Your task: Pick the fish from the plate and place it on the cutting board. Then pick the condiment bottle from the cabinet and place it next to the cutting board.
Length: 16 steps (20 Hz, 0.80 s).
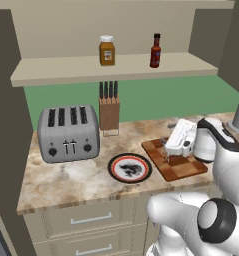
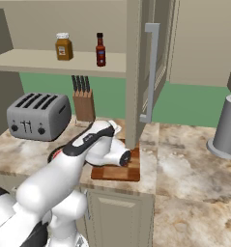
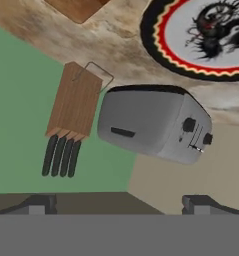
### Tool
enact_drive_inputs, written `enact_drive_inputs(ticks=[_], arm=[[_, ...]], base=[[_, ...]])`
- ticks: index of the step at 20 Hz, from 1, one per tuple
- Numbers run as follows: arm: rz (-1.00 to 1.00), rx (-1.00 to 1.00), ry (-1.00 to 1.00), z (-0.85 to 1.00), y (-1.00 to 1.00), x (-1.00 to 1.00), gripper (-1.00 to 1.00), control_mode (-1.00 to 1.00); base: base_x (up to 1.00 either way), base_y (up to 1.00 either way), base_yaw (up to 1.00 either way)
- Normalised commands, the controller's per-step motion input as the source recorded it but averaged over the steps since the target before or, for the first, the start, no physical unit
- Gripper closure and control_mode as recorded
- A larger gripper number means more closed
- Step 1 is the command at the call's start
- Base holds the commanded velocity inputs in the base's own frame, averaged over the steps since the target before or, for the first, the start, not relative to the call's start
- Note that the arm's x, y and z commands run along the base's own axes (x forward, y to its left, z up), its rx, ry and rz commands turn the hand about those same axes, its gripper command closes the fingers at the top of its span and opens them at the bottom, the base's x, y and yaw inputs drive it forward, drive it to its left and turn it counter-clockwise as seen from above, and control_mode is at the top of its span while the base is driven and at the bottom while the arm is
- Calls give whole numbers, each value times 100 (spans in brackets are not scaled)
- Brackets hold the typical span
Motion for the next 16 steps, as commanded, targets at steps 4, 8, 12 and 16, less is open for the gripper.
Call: enact_drive_inputs(ticks=[4,8,12,16], arm=[[0,0,-3,20,6,-2,-100,-100],[0,-1,-2,27,16,0,-100,-100],[0,0,0,39,14,0,-100,-100],[-2,0,0,39,12,0,-100,-100]], base=[[0,0,0],[0,0,0],[0,0,0],[0,0,0]])
